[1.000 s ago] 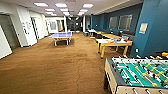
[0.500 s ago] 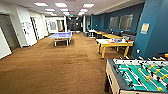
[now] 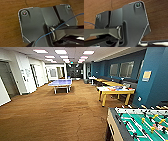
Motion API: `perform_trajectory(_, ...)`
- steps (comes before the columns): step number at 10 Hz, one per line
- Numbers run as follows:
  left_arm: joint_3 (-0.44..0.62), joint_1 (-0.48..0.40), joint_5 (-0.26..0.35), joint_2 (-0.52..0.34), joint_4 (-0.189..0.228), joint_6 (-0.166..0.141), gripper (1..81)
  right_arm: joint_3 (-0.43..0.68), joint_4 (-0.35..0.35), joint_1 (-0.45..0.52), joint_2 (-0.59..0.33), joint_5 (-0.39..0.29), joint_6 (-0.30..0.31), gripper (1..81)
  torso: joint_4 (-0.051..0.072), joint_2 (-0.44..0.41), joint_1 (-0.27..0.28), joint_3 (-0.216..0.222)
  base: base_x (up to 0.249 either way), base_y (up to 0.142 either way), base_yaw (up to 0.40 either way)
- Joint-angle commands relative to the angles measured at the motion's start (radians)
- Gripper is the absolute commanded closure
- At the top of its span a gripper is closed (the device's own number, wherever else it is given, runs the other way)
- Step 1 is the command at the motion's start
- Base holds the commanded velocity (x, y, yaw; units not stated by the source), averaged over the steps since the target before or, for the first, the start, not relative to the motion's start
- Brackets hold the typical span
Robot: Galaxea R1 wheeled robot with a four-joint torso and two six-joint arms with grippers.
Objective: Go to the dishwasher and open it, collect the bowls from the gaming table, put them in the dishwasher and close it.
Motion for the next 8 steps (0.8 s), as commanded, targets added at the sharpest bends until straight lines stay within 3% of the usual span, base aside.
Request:
perform_trajectory(1,0.003,-0.042,0.050,-0.012,0.003,-0.002,1.0,0.002,0.000,0.046,-0.008,-0.047,-0.002,1.0,0.000,0.000,0.000,0.000,0.135,0.000,0.000)
perform_trajectory(8,0.003,-0.042,0.051,-0.009,0.006,0.000,1.0,-0.002,-0.001,0.041,0.002,-0.047,-0.002,1.0,0.000,0.000,0.001,0.000,0.135,0.000,0.000)
